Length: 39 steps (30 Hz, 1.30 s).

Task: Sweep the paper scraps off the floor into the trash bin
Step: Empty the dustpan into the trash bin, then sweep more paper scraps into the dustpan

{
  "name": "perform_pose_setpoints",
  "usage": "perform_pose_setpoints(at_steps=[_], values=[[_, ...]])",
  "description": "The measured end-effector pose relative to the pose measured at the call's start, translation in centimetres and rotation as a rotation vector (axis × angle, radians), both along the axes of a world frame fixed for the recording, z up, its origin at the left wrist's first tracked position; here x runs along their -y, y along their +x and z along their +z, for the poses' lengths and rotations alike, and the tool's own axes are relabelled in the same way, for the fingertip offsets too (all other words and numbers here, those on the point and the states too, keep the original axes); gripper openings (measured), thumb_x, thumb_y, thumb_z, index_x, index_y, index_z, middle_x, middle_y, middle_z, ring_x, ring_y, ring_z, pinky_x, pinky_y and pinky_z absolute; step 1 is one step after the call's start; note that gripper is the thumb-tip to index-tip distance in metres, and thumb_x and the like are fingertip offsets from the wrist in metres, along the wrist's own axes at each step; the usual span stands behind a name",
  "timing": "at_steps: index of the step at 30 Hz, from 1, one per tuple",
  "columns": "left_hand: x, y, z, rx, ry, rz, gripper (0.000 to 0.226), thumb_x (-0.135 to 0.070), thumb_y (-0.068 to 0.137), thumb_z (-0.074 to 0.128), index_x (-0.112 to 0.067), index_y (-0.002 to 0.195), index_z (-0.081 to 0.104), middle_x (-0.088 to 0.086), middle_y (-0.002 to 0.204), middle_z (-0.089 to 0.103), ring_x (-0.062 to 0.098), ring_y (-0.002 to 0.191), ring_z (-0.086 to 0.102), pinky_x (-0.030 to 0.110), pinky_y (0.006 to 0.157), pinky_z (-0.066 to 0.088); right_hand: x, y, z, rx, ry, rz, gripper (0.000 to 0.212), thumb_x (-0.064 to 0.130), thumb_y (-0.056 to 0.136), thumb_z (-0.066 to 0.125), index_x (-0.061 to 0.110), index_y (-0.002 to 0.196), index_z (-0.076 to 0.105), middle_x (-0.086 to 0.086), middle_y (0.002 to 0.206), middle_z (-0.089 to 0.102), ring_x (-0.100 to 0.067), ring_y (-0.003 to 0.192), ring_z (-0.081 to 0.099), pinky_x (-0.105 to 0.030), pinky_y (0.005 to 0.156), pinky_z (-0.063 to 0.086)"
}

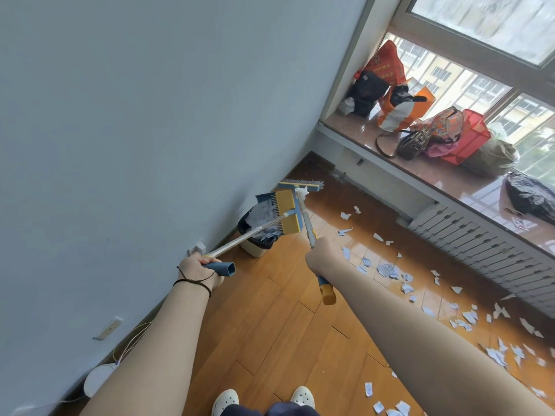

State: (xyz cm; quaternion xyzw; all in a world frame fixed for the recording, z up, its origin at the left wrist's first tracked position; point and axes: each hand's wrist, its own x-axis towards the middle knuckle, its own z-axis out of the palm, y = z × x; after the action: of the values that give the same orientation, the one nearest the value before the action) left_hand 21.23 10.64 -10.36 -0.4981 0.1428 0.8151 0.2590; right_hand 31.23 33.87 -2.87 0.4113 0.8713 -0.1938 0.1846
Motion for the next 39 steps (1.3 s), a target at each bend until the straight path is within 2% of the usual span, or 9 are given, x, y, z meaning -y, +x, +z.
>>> perform_pose_setpoints(at_steps=[14, 20, 25, 26, 28, 30, 34, 36, 39], values=[[-0.6, 0.0, 1.0, 0.022, 0.018, 0.021, 0.028, -0.008, 0.100, 0.045, -0.015, 0.074, 0.037, -0.005, 0.041, 0.033, 0.008, 0.031, 0.035, 0.014, 0.042, 0.041, -0.2, -0.8, -0.3, -0.017, 0.017, 0.021, 0.011, 0.011, 0.093, 0.046, 0.007, 0.101, 0.053, -0.007, 0.075, 0.056, -0.017, 0.059, 0.052, -0.024, 0.050, 0.044], [-0.8, -0.4, 0.5, 0.017, 0.008, 0.008, 0.025, -0.012, 0.100, 0.049, -0.015, 0.078, 0.039, -0.005, 0.042, 0.035, 0.007, 0.039, 0.036, 0.016, 0.045, 0.042, -0.5, -1.1, -0.3, -0.018, 0.026, 0.016, 0.014, 0.011, 0.094, 0.047, 0.006, 0.105, 0.053, -0.009, 0.080, 0.060, -0.018, 0.064, 0.056, -0.027, 0.056, 0.050], [-1.2, -0.8, 0.5, 0.026, 0.028, 0.008, 0.029, -0.010, 0.097, 0.054, -0.016, 0.073, 0.040, -0.006, 0.045, 0.036, 0.005, 0.041, 0.037, 0.009, 0.073, 0.042, -0.9, -1.0, -0.4, -0.020, 0.026, 0.004, 0.015, 0.011, 0.094, 0.046, 0.005, 0.105, 0.055, -0.008, 0.077, 0.058, -0.017, 0.061, 0.054, -0.025, 0.052, 0.047], [-1.3, -0.9, 0.6, 0.021, 0.025, 0.002, 0.030, -0.009, 0.096, 0.054, -0.016, 0.071, 0.040, -0.006, 0.045, 0.037, 0.006, 0.039, 0.037, 0.009, 0.071, 0.043, -1.0, -1.0, -0.5, -0.024, 0.023, 0.000, 0.016, 0.011, 0.094, 0.046, 0.005, 0.105, 0.056, -0.008, 0.076, 0.057, -0.017, 0.060, 0.054, -0.025, 0.051, 0.046], [-1.6, -1.1, 0.9, 0.010, 0.007, -0.036, 0.033, -0.008, 0.095, 0.053, -0.017, 0.068, 0.038, -0.007, 0.044, 0.036, 0.006, 0.034, 0.036, 0.012, 0.051, 0.041, -1.2, -1.0, -0.6, -0.024, 0.020, -0.001, 0.017, 0.011, 0.093, 0.046, 0.005, 0.106, 0.056, -0.008, 0.076, 0.057, -0.017, 0.058, 0.053, -0.024, 0.049, 0.044], [-2.2, -1.8, 1.6, -0.014, -0.057, -0.124, 0.037, -0.014, 0.098, 0.056, -0.017, 0.066, 0.037, -0.008, 0.043, 0.035, 0.005, 0.031, 0.033, 0.013, 0.041, 0.035, -1.4, -0.9, -0.6, -0.021, 0.020, -0.012, 0.019, 0.011, 0.094, 0.046, 0.004, 0.108, 0.056, -0.009, 0.079, 0.058, -0.017, 0.059, 0.053, -0.024, 0.048, 0.044], [-4.4, -3.6, 4.7, -0.096, -0.251, -0.444, 0.053, -0.033, 0.104, 0.052, -0.016, 0.060, 0.028, -0.005, 0.029, 0.027, 0.009, 0.018, 0.025, 0.016, 0.042, 0.028, -2.1, -0.6, -0.3, 0.012, 0.032, 0.022, 0.022, 0.009, 0.096, 0.043, 0.002, 0.112, 0.055, -0.013, 0.094, 0.064, -0.020, 0.068, 0.056, -0.030, 0.061, 0.054], [-6.0, -3.5, 6.0, -0.245, -0.359, -0.498, 0.047, -0.031, 0.105, 0.052, -0.016, 0.063, 0.036, -0.005, 0.029, 0.029, 0.008, 0.020, 0.026, 0.012, 0.037, 0.028, -2.7, -0.3, -0.4, 0.009, 0.028, 0.003, 0.021, 0.008, 0.094, 0.043, 0.002, 0.111, 0.055, -0.014, 0.093, 0.063, -0.021, 0.067, 0.056, -0.030, 0.061, 0.053], [-8.4, -3.0, 7.7, -0.489, -0.560, -0.564, 0.033, -0.019, 0.099, 0.062, -0.013, 0.071, 0.046, -0.003, 0.037, 0.035, 0.009, 0.028, 0.030, 0.022, 0.040, 0.031, -3.8, 0.0, -0.3, -0.012, 0.013, -0.022, 0.017, 0.008, 0.093, 0.043, 0.003, 0.106, 0.054, -0.012, 0.084, 0.060, -0.021, 0.063, 0.055, -0.029, 0.057, 0.051]])
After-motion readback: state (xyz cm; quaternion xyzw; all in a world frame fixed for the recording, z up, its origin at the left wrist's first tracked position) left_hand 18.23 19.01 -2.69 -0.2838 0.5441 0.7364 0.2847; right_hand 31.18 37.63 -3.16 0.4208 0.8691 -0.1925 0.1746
